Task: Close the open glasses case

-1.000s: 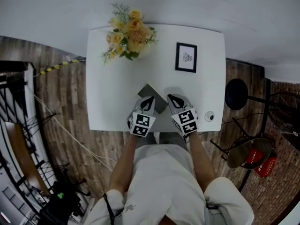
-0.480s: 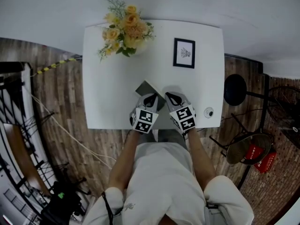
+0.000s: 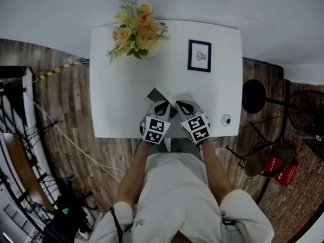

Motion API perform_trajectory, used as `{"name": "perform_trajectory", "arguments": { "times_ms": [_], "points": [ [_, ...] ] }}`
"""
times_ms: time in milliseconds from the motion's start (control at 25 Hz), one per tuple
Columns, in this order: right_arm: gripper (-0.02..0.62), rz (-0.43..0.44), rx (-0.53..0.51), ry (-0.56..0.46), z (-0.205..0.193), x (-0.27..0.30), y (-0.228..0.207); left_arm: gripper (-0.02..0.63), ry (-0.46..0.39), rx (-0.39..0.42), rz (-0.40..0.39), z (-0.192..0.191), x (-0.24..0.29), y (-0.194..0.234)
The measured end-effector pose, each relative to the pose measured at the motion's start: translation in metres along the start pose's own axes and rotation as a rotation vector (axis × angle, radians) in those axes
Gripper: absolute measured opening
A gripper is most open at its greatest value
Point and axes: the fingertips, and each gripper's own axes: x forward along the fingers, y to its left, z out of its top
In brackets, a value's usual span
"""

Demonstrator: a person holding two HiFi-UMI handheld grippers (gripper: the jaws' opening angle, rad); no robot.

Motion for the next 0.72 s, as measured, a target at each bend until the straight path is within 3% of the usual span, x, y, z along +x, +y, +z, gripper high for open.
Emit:
{"name": "perform_trajectory", "arguments": {
  "times_ms": [720],
  "points": [
    [0.003,0.013,-0.026,0.000,-0.003,0.000,0.023,0.020,0.002,-0.015,0.006,-0.015,-0.015,0.002]
  ]
}}
